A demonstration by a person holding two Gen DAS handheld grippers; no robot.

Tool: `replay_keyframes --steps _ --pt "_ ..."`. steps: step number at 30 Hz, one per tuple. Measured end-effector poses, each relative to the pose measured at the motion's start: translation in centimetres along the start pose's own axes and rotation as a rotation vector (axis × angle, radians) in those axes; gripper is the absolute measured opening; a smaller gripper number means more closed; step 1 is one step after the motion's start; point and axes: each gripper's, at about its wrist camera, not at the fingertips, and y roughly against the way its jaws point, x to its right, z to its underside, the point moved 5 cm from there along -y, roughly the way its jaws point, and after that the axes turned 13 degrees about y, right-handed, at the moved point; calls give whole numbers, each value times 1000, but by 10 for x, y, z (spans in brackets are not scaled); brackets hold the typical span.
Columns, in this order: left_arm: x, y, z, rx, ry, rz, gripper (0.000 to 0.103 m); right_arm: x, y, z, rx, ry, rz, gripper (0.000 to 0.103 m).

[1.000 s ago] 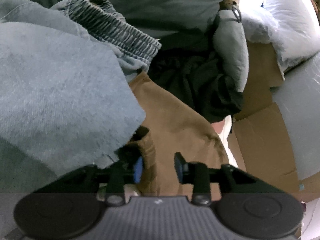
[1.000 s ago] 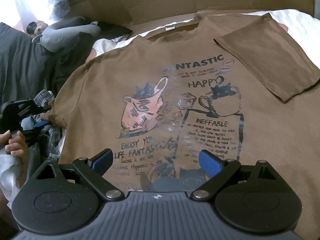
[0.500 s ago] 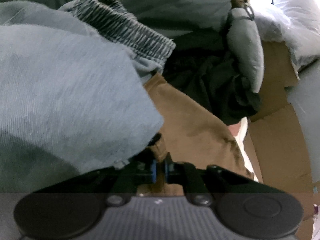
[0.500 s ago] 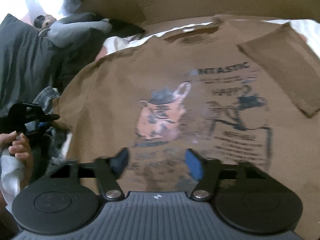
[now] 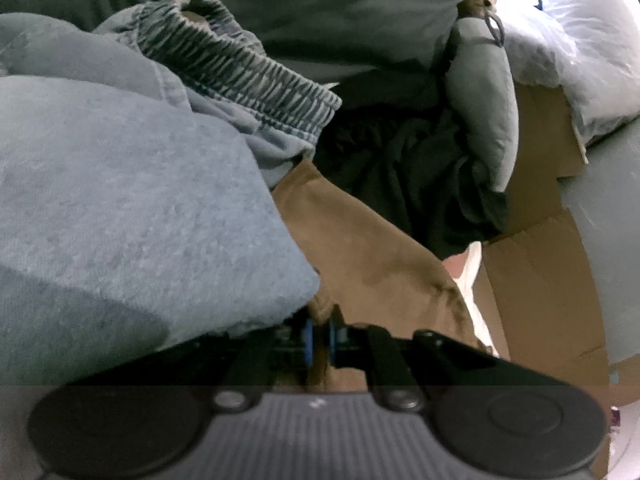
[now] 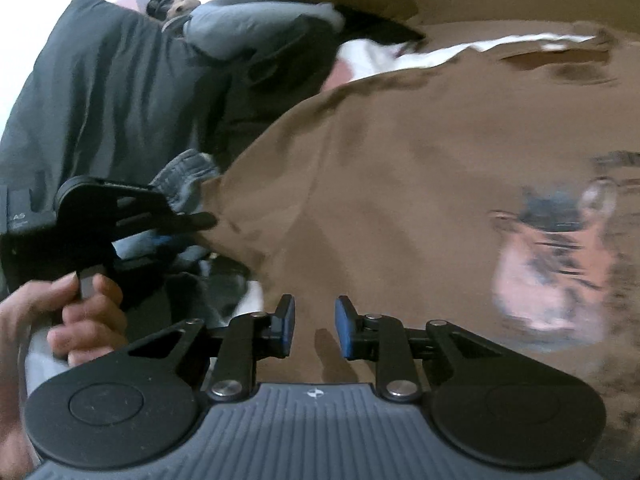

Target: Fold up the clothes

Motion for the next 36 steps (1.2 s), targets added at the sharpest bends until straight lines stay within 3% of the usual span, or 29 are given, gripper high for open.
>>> replay_keyframes --steps 3,7,24,36 --pt "0 1 -1 -8 -2 13 8 -7 -17 -7 4 -6 -26 5" --pt "1 2 0 -12 -31 17 8 -8 -29 -12 2 -38 -38 2" --pt "7 15 9 -64 -137 69 7 -8 -62 -2 -69 -85 -50 1" --pt "26 11 46 -219 -302 152 7 -3 -75 2 -87 -140 -39 6"
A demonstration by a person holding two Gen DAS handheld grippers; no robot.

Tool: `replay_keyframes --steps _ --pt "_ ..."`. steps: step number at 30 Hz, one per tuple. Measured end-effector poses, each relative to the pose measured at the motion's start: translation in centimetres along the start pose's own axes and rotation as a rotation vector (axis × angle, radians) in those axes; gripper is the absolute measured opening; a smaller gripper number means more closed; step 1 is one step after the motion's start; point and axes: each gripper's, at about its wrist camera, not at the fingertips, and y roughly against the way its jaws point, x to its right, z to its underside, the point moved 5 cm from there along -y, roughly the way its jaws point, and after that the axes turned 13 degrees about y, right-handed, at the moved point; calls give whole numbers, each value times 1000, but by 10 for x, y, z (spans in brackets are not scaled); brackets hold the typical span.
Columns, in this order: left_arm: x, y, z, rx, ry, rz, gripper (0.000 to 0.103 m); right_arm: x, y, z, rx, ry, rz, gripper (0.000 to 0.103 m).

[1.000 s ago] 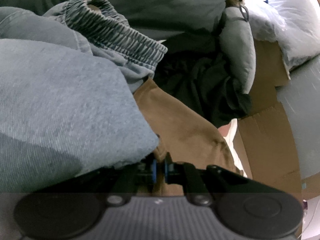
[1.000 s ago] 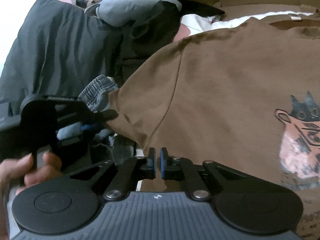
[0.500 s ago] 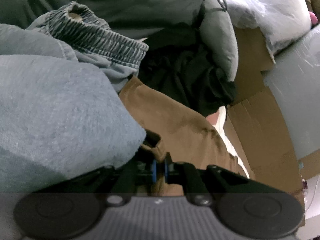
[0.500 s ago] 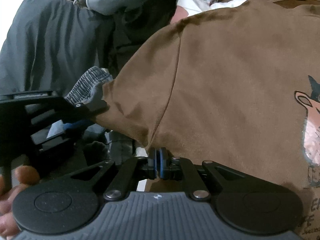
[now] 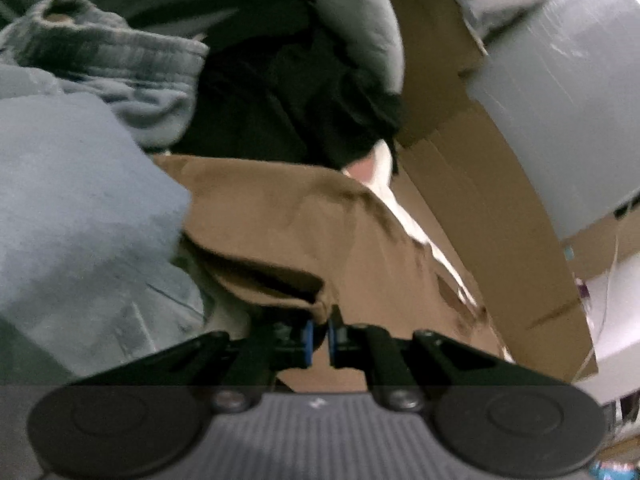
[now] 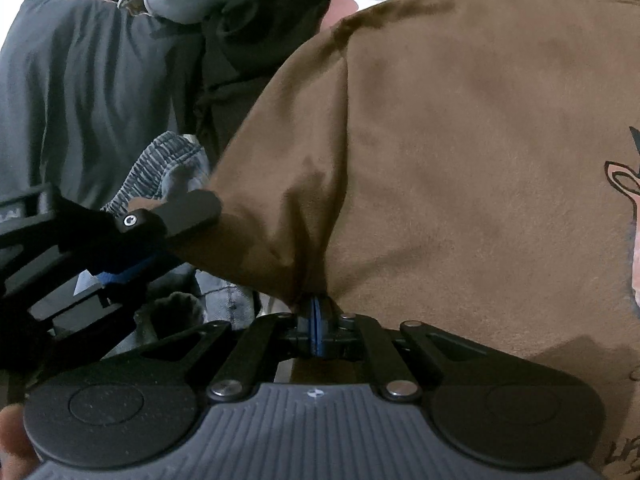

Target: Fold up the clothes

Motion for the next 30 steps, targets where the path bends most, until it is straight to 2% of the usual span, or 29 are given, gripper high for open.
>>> replay_keyframes --steps 8,12,17,20,25,27,30 --pt "2 -14 16 -97 -2 32 7 8 4 5 30 -17 -22 6" --pt "4 -14 20 -112 -17 35 7 6 3 6 46 -13 -16 6" --pt "8 -16 25 -142 -67 35 8 12 3 6 40 -86 -41 6" --pt "4 -20 24 -169 -54 38 8 13 7 8 30 -83 -49 6" --pt "-1 -24 25 -188 -41 32 8 20 23 14 1 -149 -72 9" --pt "-3 -22 26 -192 -26 33 10 25 34 18 1 -151 -54 14" --pt "-2 -21 31 -182 -41 16 14 38 51 24 10 -181 -23 15"
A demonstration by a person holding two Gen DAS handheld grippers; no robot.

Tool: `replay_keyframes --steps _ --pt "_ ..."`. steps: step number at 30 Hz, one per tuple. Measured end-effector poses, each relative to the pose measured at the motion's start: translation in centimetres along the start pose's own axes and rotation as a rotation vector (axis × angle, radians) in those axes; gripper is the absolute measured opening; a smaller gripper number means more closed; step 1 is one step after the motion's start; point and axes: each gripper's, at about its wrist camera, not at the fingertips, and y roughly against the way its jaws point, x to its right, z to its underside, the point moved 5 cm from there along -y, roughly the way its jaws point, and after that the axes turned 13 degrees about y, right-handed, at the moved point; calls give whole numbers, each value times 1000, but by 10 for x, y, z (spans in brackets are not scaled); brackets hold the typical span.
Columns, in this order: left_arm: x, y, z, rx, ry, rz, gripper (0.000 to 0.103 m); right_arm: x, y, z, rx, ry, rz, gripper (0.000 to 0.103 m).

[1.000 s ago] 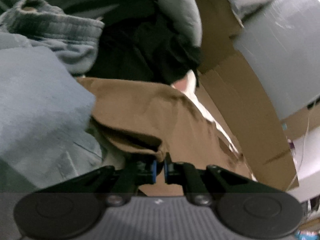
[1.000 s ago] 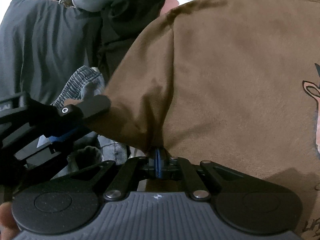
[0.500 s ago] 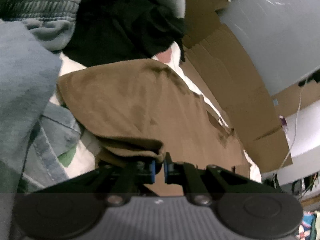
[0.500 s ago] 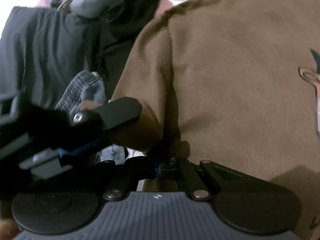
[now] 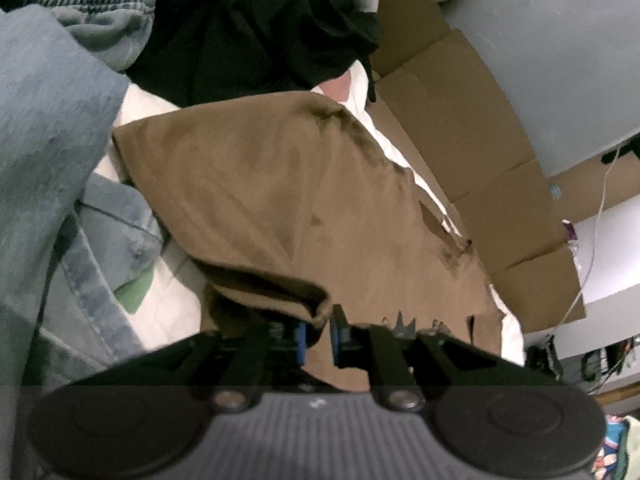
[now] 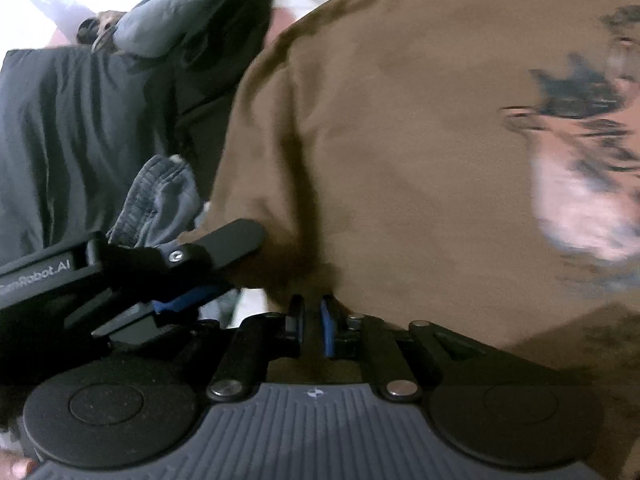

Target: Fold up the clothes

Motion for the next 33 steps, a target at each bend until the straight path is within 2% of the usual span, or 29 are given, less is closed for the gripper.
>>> replay_keyframes --steps 3,5,7,10,14,17,26,33 --pt "2 -2 7 8 -25 -15 20 19 24 4 38 -77 14 15" --pt "2 -4 11 19 -47 -32 28 31 40 6 70 -121 32 27" --pt "2 -9 15 26 -57 -43 34 40 54 9 97 -156 48 33" --pt "-1 -16 22 27 -66 -67 37 50 72 13 126 -197 64 34" --pt "-5 -15 30 35 -87 -114 39 51 86 22 141 -193 88 34" --pt "-2 -7 36 44 -119 -136 51 53 96 32 135 -198 99 34" --pt "15 20 48 68 -188 -176 51 57 131 47 177 -200 119 34" --pt "26 45 35 104 -212 -194 52 55 142 48 195 -194 120 34"
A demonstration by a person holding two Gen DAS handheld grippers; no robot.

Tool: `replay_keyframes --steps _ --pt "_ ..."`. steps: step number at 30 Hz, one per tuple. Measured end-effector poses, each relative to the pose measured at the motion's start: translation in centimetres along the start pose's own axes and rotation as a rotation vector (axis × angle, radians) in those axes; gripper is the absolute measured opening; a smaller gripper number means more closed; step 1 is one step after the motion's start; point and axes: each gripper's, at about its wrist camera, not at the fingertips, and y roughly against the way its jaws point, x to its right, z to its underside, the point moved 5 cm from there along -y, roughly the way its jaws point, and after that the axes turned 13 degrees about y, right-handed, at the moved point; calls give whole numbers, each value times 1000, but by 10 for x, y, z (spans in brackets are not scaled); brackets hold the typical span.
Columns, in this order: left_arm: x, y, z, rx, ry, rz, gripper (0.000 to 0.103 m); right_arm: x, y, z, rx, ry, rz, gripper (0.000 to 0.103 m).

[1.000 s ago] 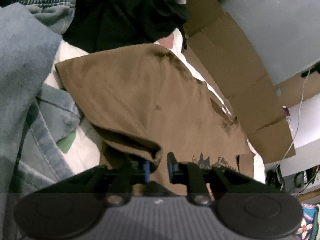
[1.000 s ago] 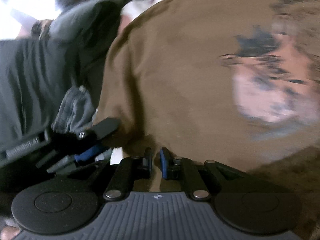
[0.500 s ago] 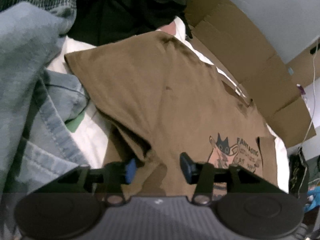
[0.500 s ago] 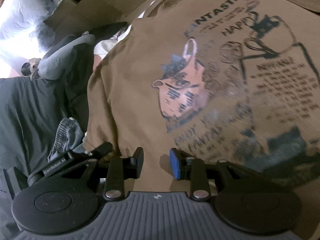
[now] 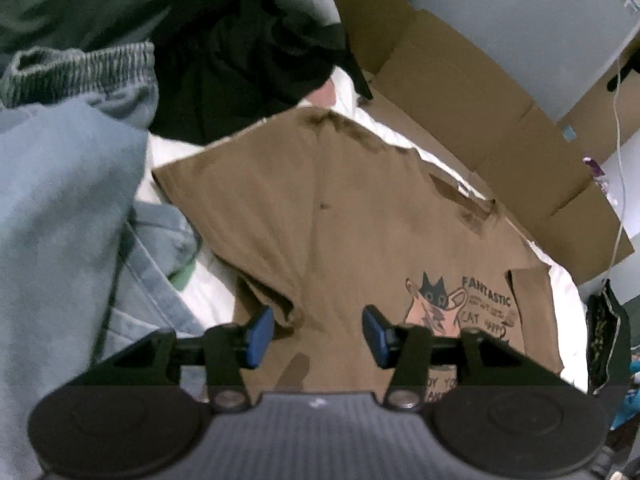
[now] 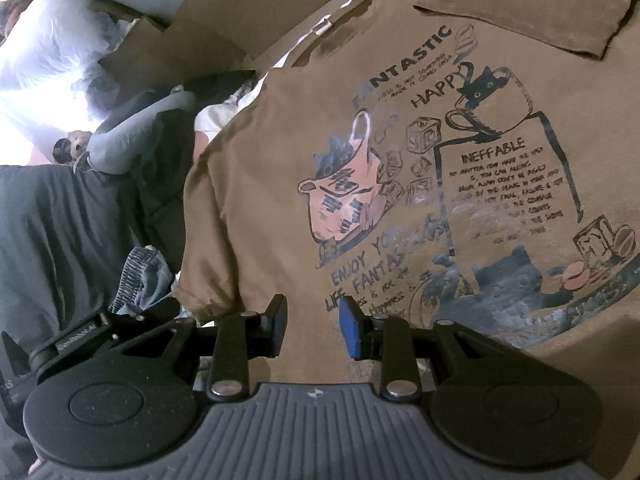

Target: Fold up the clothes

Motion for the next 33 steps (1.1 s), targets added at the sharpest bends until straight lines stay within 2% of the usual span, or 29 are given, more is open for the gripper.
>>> replay_keyframes --steps 9,16,23,33 --pt "-3 21 -32 40 -43 -56 52 4 13 0 32 -23 3 34" --pt "-18 35 -65 71 21 -76 52 0 28 -2 60 -24 17 34" --pt "-19 42 -97 99 -16 -134 51 -5 32 5 69 -38 12 34" --pt "6 27 -145 55 -101 -162 51 -12 31 9 64 23 33 34"
